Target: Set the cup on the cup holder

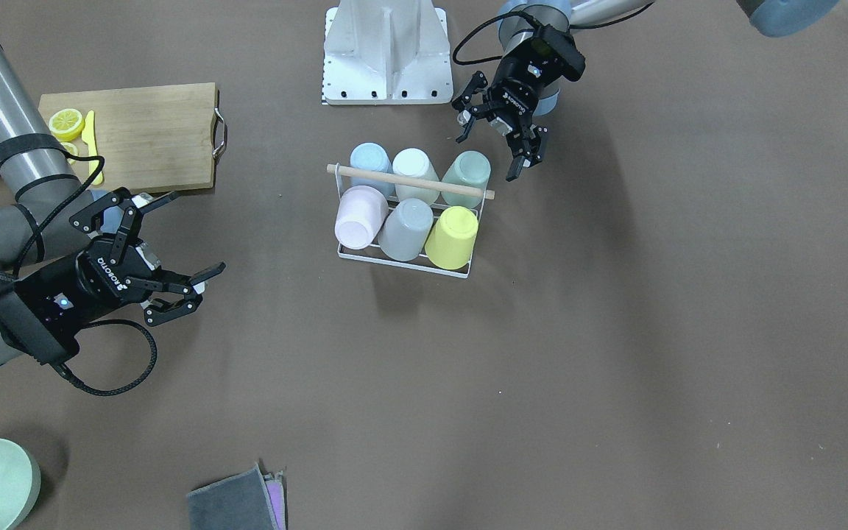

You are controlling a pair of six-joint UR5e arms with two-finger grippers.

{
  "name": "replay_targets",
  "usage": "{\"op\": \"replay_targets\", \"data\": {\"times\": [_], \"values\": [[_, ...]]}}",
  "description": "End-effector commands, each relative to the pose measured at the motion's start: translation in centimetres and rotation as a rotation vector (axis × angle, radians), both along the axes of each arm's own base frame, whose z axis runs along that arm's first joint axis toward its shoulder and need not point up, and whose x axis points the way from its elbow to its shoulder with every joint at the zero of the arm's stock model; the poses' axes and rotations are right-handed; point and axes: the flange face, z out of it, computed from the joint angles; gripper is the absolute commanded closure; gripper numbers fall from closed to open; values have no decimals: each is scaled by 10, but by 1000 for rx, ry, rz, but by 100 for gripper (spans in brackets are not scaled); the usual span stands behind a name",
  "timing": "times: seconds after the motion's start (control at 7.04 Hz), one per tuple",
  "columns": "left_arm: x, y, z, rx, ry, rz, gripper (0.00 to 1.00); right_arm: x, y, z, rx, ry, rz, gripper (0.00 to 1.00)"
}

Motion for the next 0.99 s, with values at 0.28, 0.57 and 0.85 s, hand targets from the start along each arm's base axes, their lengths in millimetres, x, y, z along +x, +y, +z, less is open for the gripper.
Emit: {"op": "replay_targets", "data": {"times": [0.28, 0.57, 0.85], "values": [[-35, -65, 20, 11, -231, -126, 2, 51, 5, 11, -71, 241, -104, 6], [-19, -112, 79, -35, -528, -84, 2, 89, 43, 30, -178, 416, -226, 6], [-29, -156, 127, -85, -731, 31, 2, 120, 106, 69, -262, 562, -253, 6]]}}
